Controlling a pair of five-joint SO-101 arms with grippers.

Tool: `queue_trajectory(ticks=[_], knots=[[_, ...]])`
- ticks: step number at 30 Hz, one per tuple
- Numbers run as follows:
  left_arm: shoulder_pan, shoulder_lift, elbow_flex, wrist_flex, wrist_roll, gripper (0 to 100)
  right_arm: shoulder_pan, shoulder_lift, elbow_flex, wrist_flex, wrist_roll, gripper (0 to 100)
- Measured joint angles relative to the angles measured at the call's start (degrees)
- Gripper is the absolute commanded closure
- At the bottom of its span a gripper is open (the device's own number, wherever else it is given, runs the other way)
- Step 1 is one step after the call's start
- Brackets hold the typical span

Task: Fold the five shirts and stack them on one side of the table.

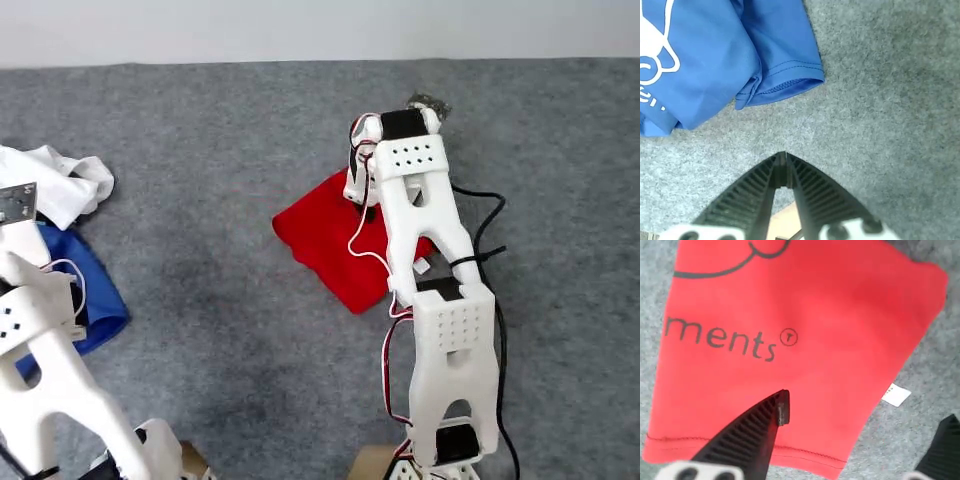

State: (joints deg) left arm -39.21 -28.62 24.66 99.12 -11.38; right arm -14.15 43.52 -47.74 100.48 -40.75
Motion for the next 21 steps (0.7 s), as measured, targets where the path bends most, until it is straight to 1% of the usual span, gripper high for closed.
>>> queue_trajectory(ticks=[9,15,21], knots=[[0.0,0.0,0.0,0.0,0.0,100,-0.5,5.2,0.0,0.0,-0.8,57.1],[0.0,0.0,0.0,0.0,0.0,100,-0.5,11.3,0.0,-0.6,-1.5,57.1],[0.0,0.0,0.0,0.0,0.0,100,-0.8,13.6,-0.9,-1.8,-1.7,57.2]])
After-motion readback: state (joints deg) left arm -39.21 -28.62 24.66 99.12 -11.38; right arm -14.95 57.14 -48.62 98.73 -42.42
